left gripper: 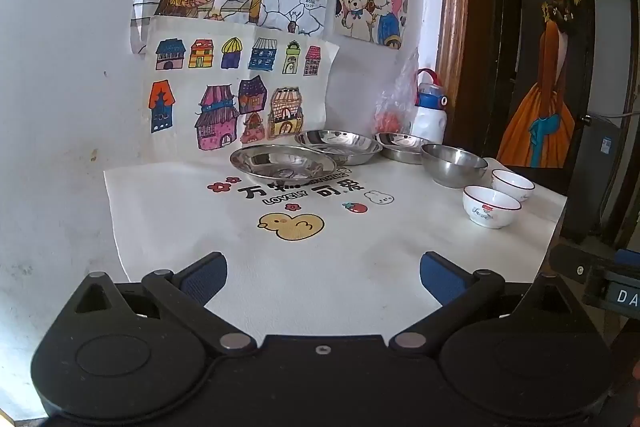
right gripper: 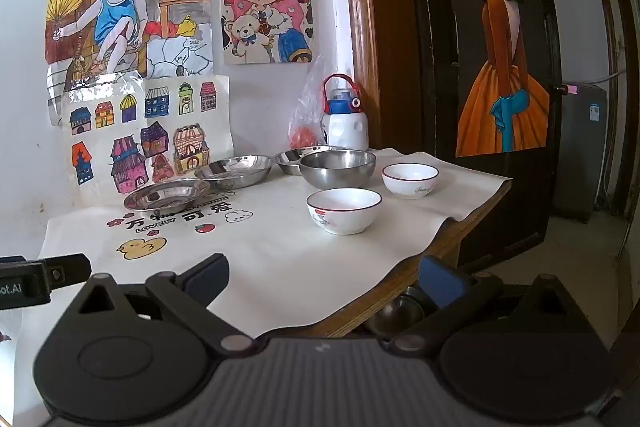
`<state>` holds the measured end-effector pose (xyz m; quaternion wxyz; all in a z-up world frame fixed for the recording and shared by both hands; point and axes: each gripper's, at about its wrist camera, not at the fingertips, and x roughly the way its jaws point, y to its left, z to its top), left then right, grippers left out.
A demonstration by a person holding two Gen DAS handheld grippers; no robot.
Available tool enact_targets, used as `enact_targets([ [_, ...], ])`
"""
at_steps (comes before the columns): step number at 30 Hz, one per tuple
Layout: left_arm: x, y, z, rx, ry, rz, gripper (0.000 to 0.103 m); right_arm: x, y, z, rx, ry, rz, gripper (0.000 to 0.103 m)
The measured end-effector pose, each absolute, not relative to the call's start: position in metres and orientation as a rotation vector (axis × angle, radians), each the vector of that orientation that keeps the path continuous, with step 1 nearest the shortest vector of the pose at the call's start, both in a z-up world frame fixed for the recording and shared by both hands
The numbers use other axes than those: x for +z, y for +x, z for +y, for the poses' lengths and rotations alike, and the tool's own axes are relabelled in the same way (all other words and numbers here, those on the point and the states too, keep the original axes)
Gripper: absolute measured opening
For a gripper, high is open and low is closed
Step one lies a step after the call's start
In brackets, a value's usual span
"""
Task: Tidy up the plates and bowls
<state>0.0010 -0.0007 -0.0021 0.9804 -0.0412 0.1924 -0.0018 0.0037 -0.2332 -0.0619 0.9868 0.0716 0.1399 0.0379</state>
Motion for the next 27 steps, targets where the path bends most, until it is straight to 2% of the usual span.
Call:
enact_targets([
  [27, -0.002, 0.0001, -0.0014, -0.013, -0.089, 0.388, 0.102, -0.0623, 0.004, -0.2328, 0.076, 0.142, 0.283, 0.103],
])
